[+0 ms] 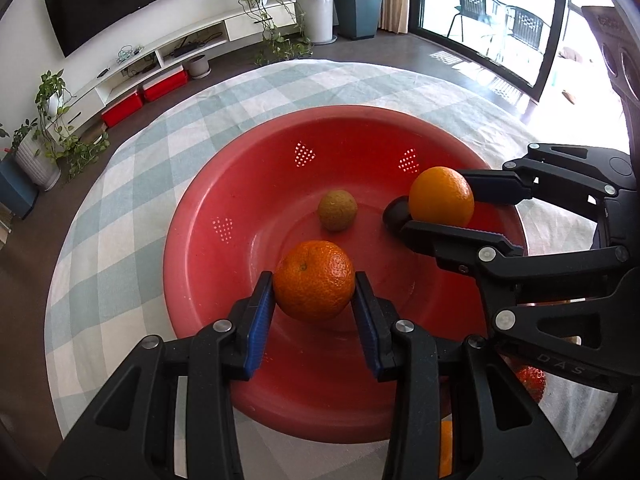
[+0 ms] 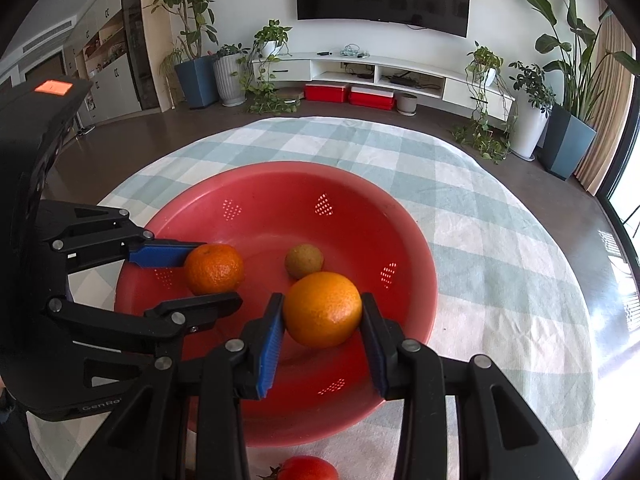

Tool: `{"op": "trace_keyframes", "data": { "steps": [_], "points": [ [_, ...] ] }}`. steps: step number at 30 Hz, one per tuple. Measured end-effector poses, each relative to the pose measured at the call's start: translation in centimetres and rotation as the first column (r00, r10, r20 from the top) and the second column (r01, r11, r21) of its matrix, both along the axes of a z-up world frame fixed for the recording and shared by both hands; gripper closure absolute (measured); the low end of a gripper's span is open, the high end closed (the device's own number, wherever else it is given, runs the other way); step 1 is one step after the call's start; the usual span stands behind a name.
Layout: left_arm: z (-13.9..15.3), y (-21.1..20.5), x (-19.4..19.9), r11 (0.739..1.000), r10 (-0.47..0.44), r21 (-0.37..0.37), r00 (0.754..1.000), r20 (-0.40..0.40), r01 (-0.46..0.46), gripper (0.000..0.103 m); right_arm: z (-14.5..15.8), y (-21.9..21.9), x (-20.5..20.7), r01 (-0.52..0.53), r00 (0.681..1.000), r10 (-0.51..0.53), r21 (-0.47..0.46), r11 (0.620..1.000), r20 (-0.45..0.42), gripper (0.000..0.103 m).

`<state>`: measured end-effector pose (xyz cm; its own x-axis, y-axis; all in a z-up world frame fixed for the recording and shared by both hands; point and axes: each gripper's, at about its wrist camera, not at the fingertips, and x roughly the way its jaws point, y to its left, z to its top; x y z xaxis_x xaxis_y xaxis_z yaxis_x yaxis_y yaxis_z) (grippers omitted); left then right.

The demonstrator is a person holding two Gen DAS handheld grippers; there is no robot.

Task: Organize fruits
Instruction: 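Carry both citrus fruits into the red basin and open both tools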

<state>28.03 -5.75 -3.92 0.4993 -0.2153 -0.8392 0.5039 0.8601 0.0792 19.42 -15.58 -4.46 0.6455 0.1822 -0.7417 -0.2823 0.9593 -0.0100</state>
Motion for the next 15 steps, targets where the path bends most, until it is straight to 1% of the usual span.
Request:
{"op": "trace_keyframes", "data": {
  "steps": [9,11,13,15],
  "points": [
    [-0.01,-0.11,0.22,1.000,0.009,0.030,1.000,-0.002,-0.009,0.066,-0.03,0.38,-0.08,0.000,1.000,0.000,-0.025,1.000,0.004,0.063],
    [0.05,-0.08,0.16,0.999,0.013,0.031,1.000,0.003,-0.013,0.065,0.10,0.35,-0.15,0.004,1.000,-0.004,-0.026,1.000,0.011,0.060],
    [0.26,0.12,0.20,0.998,0.032,0.045,0.999,0.023,-0.033,0.054,0.37,0.03,-0.26,0.017,1.000,-0.017,-0.022,1.000,0.025,0.054],
    [0.59,0.47,0.27,0.999,0.031,0.020,0.999,0.019,-0.032,0.051,0.64,-0.44,-0.30,0.024,0.999,-0.024,0.009,1.000,0.028,0.051]
  ]
}}
